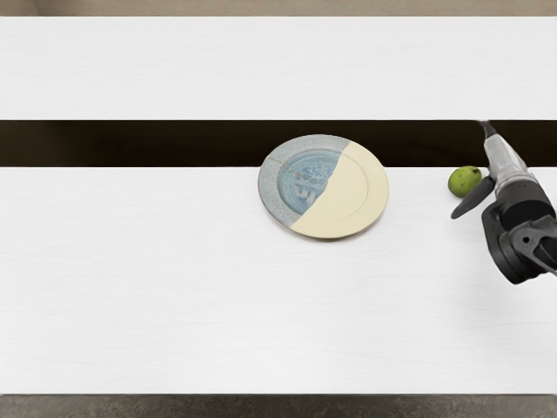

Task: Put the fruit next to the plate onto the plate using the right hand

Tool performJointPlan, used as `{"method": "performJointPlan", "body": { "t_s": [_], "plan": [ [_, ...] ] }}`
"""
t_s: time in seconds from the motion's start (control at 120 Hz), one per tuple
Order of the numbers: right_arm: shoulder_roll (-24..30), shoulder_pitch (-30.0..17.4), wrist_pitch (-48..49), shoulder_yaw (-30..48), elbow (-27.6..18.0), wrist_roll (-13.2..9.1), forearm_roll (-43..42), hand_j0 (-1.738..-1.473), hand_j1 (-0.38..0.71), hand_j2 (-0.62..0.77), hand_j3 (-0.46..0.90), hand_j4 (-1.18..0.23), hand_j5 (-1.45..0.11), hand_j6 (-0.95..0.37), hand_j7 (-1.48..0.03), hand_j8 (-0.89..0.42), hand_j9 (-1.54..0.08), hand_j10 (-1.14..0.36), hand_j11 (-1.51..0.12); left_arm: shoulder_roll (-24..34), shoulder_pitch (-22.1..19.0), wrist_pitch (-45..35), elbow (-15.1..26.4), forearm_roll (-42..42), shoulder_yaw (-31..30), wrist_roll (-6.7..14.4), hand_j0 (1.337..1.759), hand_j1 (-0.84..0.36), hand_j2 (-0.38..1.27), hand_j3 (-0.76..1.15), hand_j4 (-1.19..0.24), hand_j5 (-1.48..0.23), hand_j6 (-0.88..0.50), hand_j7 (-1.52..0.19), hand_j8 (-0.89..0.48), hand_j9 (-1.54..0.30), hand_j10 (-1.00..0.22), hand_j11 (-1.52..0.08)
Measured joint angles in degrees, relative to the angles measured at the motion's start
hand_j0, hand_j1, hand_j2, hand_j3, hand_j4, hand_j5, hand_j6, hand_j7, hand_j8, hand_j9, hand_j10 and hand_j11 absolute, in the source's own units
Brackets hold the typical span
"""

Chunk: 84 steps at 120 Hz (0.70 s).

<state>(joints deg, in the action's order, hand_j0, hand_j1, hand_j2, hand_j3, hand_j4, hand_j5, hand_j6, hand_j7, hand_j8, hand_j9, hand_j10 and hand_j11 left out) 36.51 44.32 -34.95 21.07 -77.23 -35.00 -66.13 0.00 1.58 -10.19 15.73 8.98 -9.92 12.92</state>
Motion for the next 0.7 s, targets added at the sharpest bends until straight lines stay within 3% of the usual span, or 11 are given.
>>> {"method": "performJointPlan", "body": {
  "t_s": [0.192, 0.7],
  "plan": [
    [-2.4, 0.3, -0.1, 0.0, 3.7, 0.0, 0.2, -1.658, -0.3, 0.0, 0.0, -0.04, -0.05, -0.04, -0.05, -0.04, -0.05, -0.04, -0.05, 0.0, 0.0, 0.0, 0.0, 0.0, 0.0, 0.0, 1.658, 0.32, 0.0, 0.0, -0.02, -0.03, -0.02, -0.03, -0.02, -0.03, -0.02, -0.03],
    [-3.6, 0.5, -0.1, 0.3, 6.4, 0.0, 0.9, -1.658, -0.06, -0.05, 0.0, -0.24, -0.32, -0.25, -0.32, -0.25, -0.32, -0.24, -0.32, 0.0, 0.0, 0.0, 0.0, 0.0, 0.0, 0.0, 1.658, 0.32, 0.0, 0.0, -0.02, -0.03, -0.02, -0.03, -0.02, -0.03, -0.02, -0.03]
  ]
}}
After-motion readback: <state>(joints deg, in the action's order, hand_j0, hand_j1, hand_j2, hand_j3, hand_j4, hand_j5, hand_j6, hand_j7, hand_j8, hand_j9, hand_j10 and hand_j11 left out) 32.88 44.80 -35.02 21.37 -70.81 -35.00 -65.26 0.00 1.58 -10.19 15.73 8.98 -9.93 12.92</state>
